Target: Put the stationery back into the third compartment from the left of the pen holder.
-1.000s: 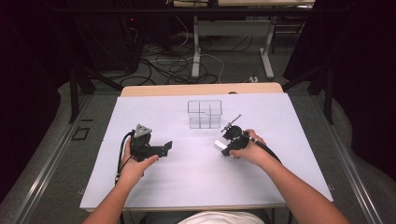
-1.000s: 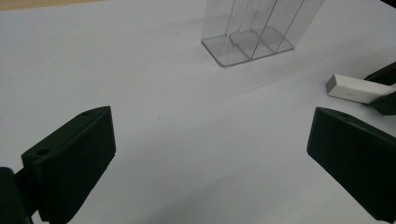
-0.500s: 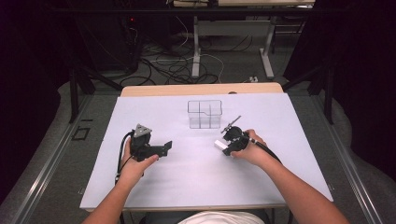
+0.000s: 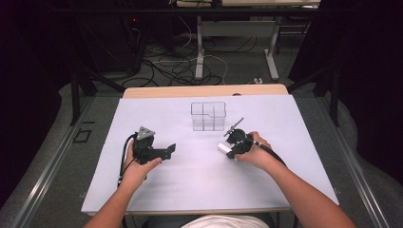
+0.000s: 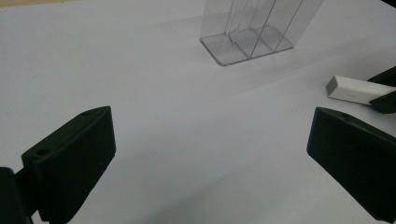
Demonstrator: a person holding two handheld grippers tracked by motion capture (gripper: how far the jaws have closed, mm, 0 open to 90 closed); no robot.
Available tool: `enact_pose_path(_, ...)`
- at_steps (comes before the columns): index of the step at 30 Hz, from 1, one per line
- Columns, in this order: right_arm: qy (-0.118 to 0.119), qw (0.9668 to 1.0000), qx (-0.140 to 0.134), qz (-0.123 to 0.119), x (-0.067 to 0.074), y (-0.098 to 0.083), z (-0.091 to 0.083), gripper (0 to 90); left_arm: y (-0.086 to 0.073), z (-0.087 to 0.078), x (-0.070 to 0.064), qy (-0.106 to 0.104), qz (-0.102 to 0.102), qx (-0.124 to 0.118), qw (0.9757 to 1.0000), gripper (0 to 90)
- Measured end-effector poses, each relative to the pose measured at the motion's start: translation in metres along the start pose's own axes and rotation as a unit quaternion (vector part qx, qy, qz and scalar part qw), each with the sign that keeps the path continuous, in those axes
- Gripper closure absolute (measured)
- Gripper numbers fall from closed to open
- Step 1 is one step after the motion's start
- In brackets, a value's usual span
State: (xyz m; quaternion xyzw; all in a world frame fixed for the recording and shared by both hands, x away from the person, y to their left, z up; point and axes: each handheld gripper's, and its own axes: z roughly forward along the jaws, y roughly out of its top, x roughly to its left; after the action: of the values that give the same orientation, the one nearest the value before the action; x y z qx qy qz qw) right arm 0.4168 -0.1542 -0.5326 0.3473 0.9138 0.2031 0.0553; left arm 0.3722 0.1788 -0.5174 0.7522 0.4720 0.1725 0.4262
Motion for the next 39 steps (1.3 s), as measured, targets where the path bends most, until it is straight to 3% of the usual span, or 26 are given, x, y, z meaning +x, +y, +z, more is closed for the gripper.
enact_pose_path(2, -0.011, 0.9999, 0.012, -0.005, 0.001, 0.001, -0.003, 67.9, 0.000, 0.000, 0.000, 0.002, 0.003, -0.004, 1.0000, 1.0)
enact_pose_path(3, -0.009, 0.9999, -0.003, -0.006, 0.001, 0.000, -0.002, 67.9, 0.000, 0.000, 0.000, 0.002, 0.002, -0.004, 1.0000, 1.0)
enact_pose_path(7, -0.007, 0.9999, -0.013, -0.003, 0.002, 0.001, -0.005, 68.0, 0.000, 0.000, 0.000, 0.000, 0.004, 0.002, 1.0000, 1.0)
enact_pose_path(9, -0.002, 0.9999, 0.003, -0.011, 0.000, 0.002, -0.008, 68.0, 0.000, 0.000, 0.001, 0.002, 0.007, 0.003, 1.0000, 1.0)
enact_pose_path(10, 0.001, 0.9999, -0.003, -0.010, 0.000, 0.002, -0.008, 68.0, 0.000, 0.000, 0.001, 0.002, 0.007, 0.003, 1.0000, 1.0)
enact_pose_path(11, 0.005, 0.9997, 0.022, -0.010, -0.001, 0.003, -0.011, 68.0, 0.000, 0.000, 0.001, 0.002, 0.007, 0.003, 1.0000, 1.0)
enact_pose_path(13, 0.005, 0.9999, -0.012, -0.004, -0.001, 0.001, -0.007, 68.0, 0.000, 0.000, 0.001, 0.002, 0.007, 0.003, 1.0000, 1.0)
enact_pose_path(22, 0.033, 0.9990, -0.019, 0.023, -0.007, 0.002, -0.012, 68.1, 0.000, 0.000, 0.000, 0.001, 0.009, 0.002, 1.0000, 1.2)
enact_pose_path(24, 0.041, 0.9973, -0.048, 0.038, -0.006, 0.001, -0.009, 68.1, 0.000, 0.001, 0.000, 0.000, 0.006, 0.002, 1.0000, 1.3)
enact_pose_path(25, 0.037, 0.9981, -0.036, 0.033, -0.008, 0.002, -0.012, 68.1, 0.000, 0.001, 0.000, -0.001, 0.006, 0.002, 1.0000, 1.4)
enact_pose_path(26, 0.046, 0.9976, -0.041, 0.033, -0.008, 0.002, -0.012, 68.1, 0.000, 0.001, -0.001, -0.001, 0.006, 0.000, 1.0000, 1.5)
enact_pose_path(28, 0.044, 0.9939, -0.090, 0.046, -0.007, 0.000, -0.008, 68.1, 0.000, 0.002, -0.001, -0.004, 0.005, -0.001, 1.0000, 1.6)
enact_pose_path(29, 0.047, 0.9974, -0.044, 0.033, -0.010, 0.002, -0.014, 68.1, 0.000, 0.002, -0.003, -0.005, 0.001, 0.000, 1.0000, 1.8)
enact_pose_path(31, 0.053, 0.9954, -0.061, 0.051, -0.007, 0.002, -0.014, 68.1, 0.001, 0.002, -0.003, -0.007, 0.010, 0.001, 0.9999, 2.0)
enact_pose_path(32, 0.053, 0.9949, -0.070, 0.050, -0.007, 0.002, -0.014, 68.1, 0.001, 0.002, -0.004, -0.010, 0.010, 0.002, 0.9999, 2.1)
enact_pose_path(33, 0.056, 0.9961, -0.059, 0.033, -0.008, 0.003, -0.017, 68.1, 0.001, 0.002, -0.004, -0.010, 0.010, 0.002, 0.9999, 2.3)
enact_pose_path(35, 0.060, 0.9958, -0.060, 0.033, -0.007, 0.004, -0.019, 68.1, 0.002, 0.002, -0.007, -0.015, 0.015, 0.007, 0.9997, 2.7)
enact_pose_path(36, 0.064, 0.9933, -0.088, 0.037, -0.006, 0.003, -0.017, 68.1, 0.002, 0.003, -0.008, -0.018, 0.020, 0.006, 0.9996, 3.0)
enact_pose_path(37, 0.068, 0.9955, -0.055, 0.035, -0.005, 0.005, -0.023, 68.1, 0.002, 0.003, -0.010, -0.022, 0.017, 0.006, 0.9996, 3.8)
enact_pose_path(38, 0.069, 0.9947, -0.069, 0.032, -0.005, 0.005, -0.021, 68.1, 0.002, 0.003, -0.012, -0.028, 0.013, 0.007, 0.9995, 5.1)
enact_pose_path(39, 0.067, 0.9908, -0.111, 0.038, -0.003, 0.003, -0.017, 68.1, 0.002, 0.003, -0.014, -0.032, 0.018, 0.013, 0.9992, 6.7)
